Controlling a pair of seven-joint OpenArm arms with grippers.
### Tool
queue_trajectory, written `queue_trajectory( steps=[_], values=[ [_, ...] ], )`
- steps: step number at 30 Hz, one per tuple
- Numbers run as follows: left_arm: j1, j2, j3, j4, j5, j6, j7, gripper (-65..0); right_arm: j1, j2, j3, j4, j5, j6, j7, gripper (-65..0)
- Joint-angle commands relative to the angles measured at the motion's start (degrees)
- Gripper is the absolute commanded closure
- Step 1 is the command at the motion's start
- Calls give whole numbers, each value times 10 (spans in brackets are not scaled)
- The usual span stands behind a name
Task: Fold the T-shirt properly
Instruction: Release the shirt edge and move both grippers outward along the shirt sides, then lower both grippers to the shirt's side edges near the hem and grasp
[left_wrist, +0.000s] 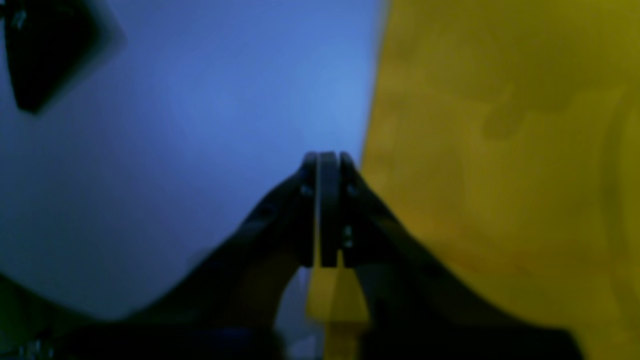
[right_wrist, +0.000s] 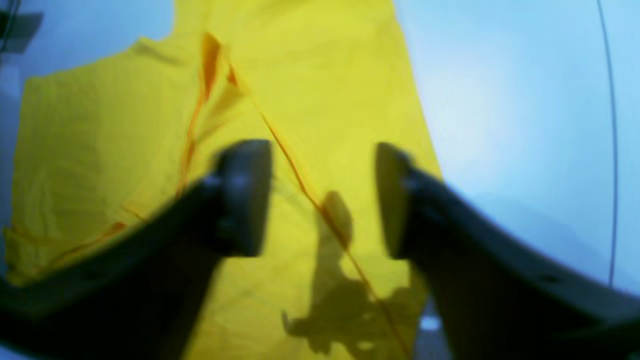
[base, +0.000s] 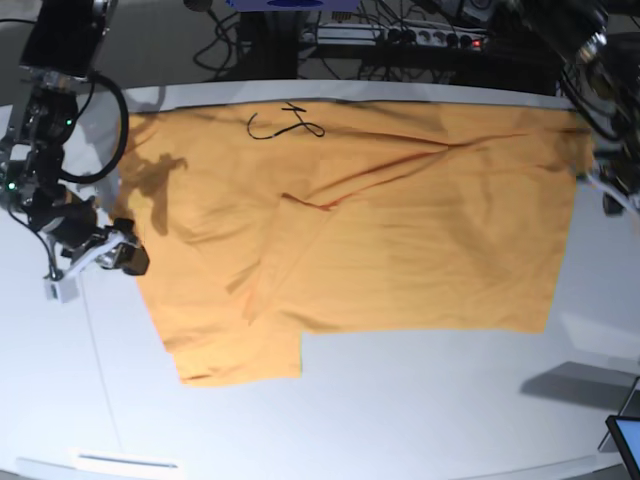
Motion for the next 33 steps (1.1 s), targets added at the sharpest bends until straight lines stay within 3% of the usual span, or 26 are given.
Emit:
queue_trajectory(
  steps=[1,4,8,14,21,28,33],
  values=[
    [-2,-16,-5,2,4,-1,-2,-113,21,8,2,4,8,2,13,-383],
    [-8,-28,-3,-3,4,-1,-3,-245,43,12,4,-21,7,3,13,-483],
    [-28,-36,1,-7,4,-1,-3,-333,80,27,0,-63,7,4,13,-519],
    [-62,-37,1,-31,14,-1,-3,-334,146,39,-1,-183,7,10,15,-518],
    [-98,-14,1,-42,152,-1,-6,-334,207,62,-16,-297,-16,74,56,-519],
    [-93,-9,40,-43,163,-1,-40,-334,265,61,-82,-419,-89,114,110,-519],
    [-93,-8,46,-50,163,-1,-39,-334,294,60,-95,-486,-97,124,120,-519]
  ],
)
